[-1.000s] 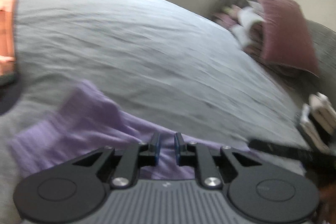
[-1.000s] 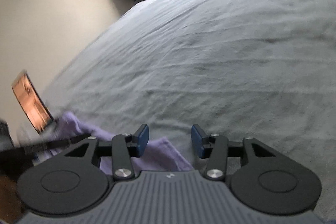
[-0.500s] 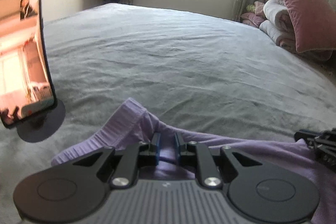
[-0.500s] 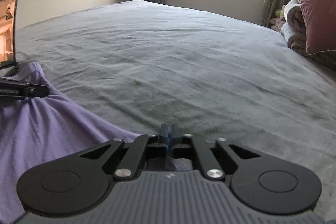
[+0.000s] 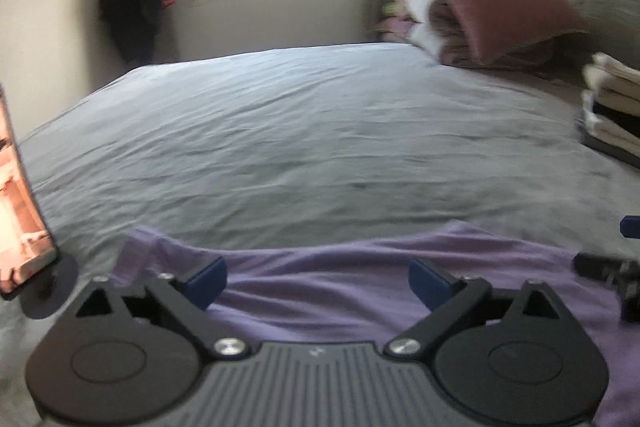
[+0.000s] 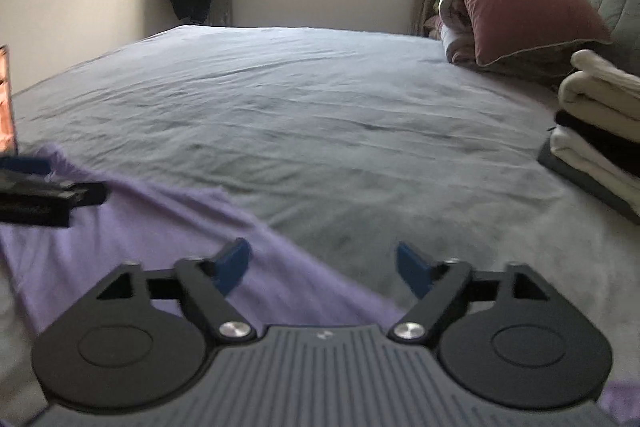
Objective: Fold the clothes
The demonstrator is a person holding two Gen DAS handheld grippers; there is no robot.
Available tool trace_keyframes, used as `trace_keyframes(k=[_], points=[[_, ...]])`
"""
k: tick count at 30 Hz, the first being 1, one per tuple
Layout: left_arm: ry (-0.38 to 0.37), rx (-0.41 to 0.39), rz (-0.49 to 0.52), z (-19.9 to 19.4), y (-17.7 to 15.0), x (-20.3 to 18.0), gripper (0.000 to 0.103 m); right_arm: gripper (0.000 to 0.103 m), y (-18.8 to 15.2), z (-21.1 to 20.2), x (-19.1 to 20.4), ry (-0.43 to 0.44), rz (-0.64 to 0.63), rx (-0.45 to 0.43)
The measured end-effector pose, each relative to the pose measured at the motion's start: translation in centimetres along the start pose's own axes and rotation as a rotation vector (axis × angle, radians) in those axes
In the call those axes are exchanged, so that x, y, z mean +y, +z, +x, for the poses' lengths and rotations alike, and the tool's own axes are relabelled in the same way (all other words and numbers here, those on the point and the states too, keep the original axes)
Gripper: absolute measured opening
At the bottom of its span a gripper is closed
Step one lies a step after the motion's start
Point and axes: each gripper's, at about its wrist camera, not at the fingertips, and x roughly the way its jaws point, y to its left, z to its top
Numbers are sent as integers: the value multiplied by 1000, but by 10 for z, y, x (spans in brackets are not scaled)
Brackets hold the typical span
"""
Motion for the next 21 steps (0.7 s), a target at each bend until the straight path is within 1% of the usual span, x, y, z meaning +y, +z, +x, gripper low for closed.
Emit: trace_keyframes(k=[1,3,4,6,8,12,15,19,21], points=[[-19,6,25,-1,-2,-6,102,103,-6,-5,4,-1,-13,1],[-41,38,77,-1,-10,-19,102,103,-18,-14,11,-4,-45,7],[-37,65,91,2,-13,-24,102,103,-24,-16,14,-6,-66,19],[-19,71,86,4,-22,-28,102,103,-33,-19,16,-19,-85,39],[-8,70,72,4,-28,-29,102,103,-41,-25,9,-35,-55,46],[-15,73,32,2,-31,-22,103,103,-53,-44,-18,-48,62,57],[-22,74,8,2,-33,-18,103,103,-70,-61,-36,-98,92,38],[-19,71,6,1,-34,-19,103,103,-93,-87,-63,-160,126,10],[-15,72,10,1,-34,-20,103,103,-105,-101,-76,-206,135,2]])
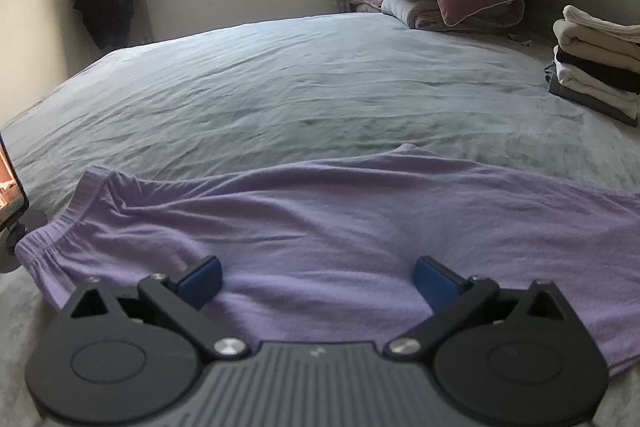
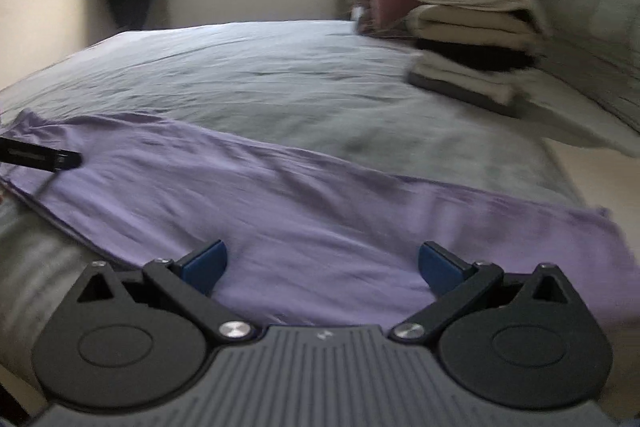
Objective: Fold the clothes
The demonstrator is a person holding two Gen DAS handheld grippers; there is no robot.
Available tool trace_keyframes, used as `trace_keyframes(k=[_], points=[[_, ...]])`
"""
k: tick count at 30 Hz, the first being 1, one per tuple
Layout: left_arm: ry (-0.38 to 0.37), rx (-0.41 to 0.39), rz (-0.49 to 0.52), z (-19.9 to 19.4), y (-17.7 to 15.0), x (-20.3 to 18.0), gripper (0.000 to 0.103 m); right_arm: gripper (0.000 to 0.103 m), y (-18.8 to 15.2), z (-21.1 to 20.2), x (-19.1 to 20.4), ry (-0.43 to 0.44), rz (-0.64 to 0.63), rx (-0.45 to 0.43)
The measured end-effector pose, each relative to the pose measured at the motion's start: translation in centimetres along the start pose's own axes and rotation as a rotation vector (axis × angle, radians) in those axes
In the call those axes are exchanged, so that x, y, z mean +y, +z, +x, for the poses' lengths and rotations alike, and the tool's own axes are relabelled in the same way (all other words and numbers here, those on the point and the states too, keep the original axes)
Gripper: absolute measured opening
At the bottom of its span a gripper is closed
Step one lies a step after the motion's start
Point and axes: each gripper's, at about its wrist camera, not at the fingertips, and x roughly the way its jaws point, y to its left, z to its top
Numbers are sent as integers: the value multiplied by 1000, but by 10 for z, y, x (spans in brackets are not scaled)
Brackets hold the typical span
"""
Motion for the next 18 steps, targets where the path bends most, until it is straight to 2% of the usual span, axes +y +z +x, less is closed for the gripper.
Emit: trace_keyframes(k=[9,18], points=[[10,8,15,-1,3,0,103,103,-6,-30,-67,-182,64,-23],[10,16,15,-1,4,1,103,103,21,-12,-122,-329,68,10]])
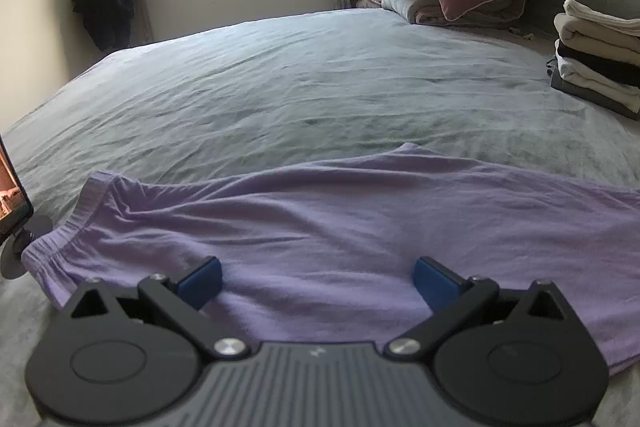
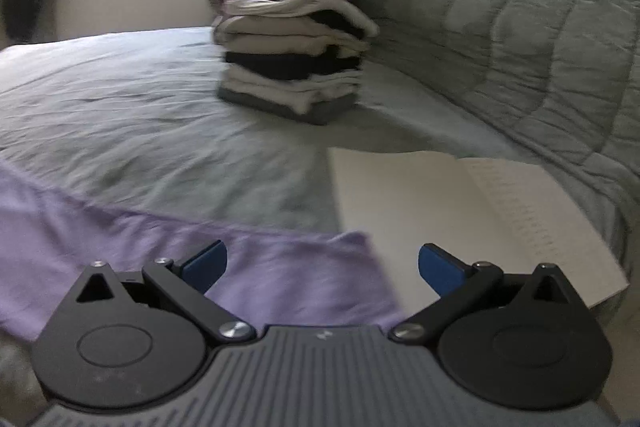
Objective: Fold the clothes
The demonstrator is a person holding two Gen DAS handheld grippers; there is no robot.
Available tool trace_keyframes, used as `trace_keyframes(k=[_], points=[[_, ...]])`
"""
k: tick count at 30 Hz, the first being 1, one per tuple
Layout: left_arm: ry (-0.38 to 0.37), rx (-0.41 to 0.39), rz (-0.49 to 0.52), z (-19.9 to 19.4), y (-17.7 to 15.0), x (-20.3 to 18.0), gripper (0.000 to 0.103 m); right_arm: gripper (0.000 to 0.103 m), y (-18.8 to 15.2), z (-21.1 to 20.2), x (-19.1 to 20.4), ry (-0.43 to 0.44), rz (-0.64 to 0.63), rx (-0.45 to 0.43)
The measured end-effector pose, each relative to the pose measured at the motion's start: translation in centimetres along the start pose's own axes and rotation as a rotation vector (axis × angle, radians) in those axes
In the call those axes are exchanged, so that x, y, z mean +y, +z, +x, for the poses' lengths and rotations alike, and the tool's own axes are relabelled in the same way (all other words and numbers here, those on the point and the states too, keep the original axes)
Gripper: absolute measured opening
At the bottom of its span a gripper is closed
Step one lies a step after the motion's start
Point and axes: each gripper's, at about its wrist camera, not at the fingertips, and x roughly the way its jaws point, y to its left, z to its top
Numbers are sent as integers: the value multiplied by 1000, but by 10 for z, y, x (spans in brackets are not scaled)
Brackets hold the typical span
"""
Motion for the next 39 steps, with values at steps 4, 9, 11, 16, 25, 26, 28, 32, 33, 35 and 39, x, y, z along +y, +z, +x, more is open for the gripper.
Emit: trace_keyframes(k=[4,9,11,16,25,26,28,32,33,35,39], points=[[3,4,0,2,2,-2,103,103,1,22,0,-2,-61,49],[2,7,-5,3,2,-2,103,103,1,43,-7,-68,-117,68],[1,9,-4,3,2,-2,103,103,7,51,-20,-109,-74,82],[7,9,3,3,4,-3,103,103,17,40,-42,-119,13,82],[29,-26,99,-6,3,-14,103,103,13,5,-50,45,203,171],[29,-27,106,-7,3,-14,103,103,13,1,-52,69,230,184],[28,-27,114,-8,3,-14,103,103,13,-4,-56,111,285,211],[18,-20,111,-9,3,-13,103,103,11,-3,-71,184,439,282],[14,-18,107,-10,4,-12,103,103,9,-2,-76,191,491,296],[6,-15,98,-11,4,-11,103,103,5,-3,-85,196,583,314],[1,-13,85,-13,5,-8,103,103,-4,-2,-93,218,703,341]])
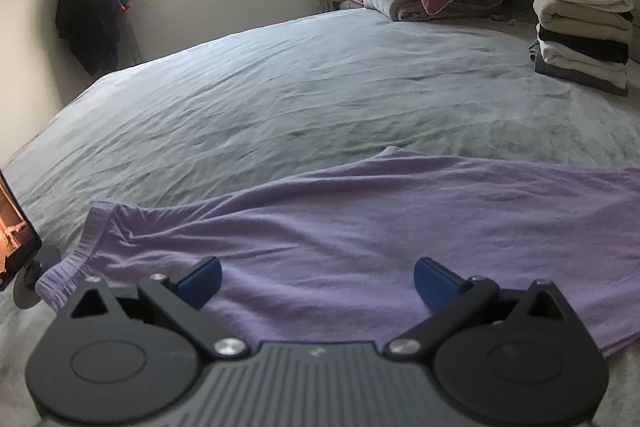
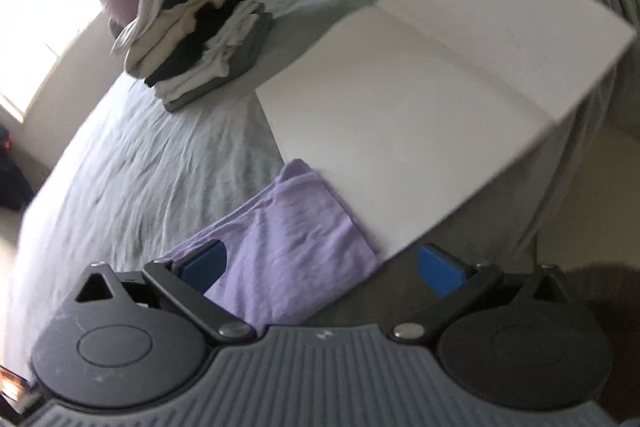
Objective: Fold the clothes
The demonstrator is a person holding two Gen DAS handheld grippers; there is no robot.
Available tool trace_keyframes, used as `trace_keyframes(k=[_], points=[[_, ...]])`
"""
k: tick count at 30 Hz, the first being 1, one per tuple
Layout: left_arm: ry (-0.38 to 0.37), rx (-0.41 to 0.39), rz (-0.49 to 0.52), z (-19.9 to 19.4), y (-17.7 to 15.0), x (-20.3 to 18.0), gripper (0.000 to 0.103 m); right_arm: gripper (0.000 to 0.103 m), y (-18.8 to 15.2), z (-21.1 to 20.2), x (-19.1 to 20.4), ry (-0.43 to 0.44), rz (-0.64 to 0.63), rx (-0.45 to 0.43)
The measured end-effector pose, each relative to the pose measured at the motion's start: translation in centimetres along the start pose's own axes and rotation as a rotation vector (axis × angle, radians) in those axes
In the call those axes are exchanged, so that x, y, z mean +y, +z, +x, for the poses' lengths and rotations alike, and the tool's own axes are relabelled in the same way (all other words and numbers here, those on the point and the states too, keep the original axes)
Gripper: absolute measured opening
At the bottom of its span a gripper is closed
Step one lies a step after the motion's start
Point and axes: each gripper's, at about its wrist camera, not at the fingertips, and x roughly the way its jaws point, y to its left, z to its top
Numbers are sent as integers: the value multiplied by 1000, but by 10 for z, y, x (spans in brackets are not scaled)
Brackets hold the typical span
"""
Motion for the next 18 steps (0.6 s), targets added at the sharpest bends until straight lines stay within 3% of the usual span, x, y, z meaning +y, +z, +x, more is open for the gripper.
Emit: trace_keyframes(k=[7,18], points=[[0,-16,-8,-4,2,2,103,99,-9,6,-1,86,107,22],[-71,-21,-52,-12,6,7,103,58,-24,-2,0,-29,127,-98]])
